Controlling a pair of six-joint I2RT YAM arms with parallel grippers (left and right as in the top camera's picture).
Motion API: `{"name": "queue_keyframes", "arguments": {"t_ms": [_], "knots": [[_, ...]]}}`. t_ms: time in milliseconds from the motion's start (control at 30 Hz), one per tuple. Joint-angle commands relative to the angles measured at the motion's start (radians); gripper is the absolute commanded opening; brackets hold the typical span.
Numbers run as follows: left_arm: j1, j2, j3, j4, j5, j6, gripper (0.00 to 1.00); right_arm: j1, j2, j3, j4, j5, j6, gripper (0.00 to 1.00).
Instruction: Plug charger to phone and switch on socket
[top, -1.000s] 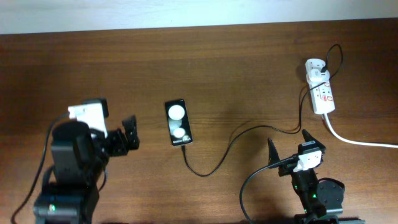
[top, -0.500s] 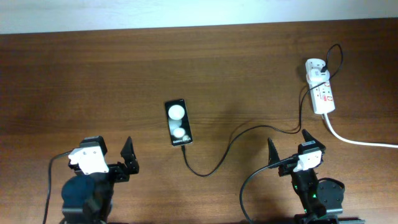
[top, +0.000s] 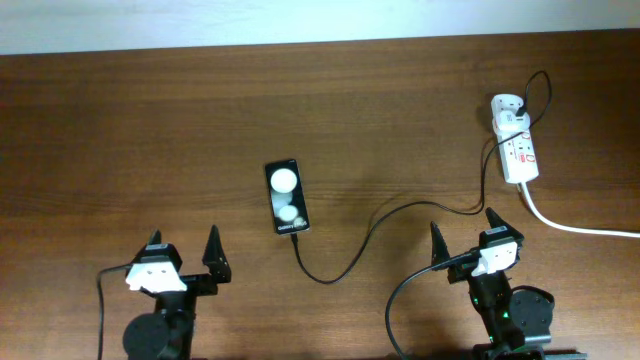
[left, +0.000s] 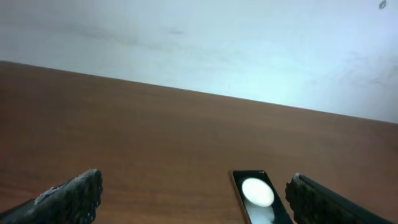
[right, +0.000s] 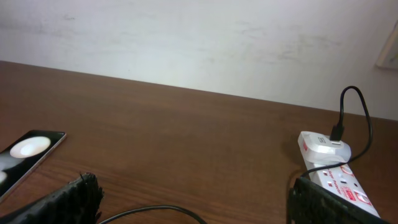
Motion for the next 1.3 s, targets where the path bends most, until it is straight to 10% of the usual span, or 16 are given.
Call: {"name": "queue_keyframes", "arguments": {"t_ms": [0,567,1267], "knots": [[0.003,-0.013,-0.046,0.029,-0.003,0.010,0.99,0.006,-0.010,-0.005,-0.005,-0.016,0.011,0.99],[0.003,-0.013,-0.151,0.260,0.060,0.174,0.99,0.006,-0.010,-0.005,-0.005,-0.016,0.011,0.99],[0.003,-0.013,-0.175,0.181,0.065,0.277,0.99,0.006,-0.010,-0.005,-0.005,-0.016,0.011,0.99]]}}
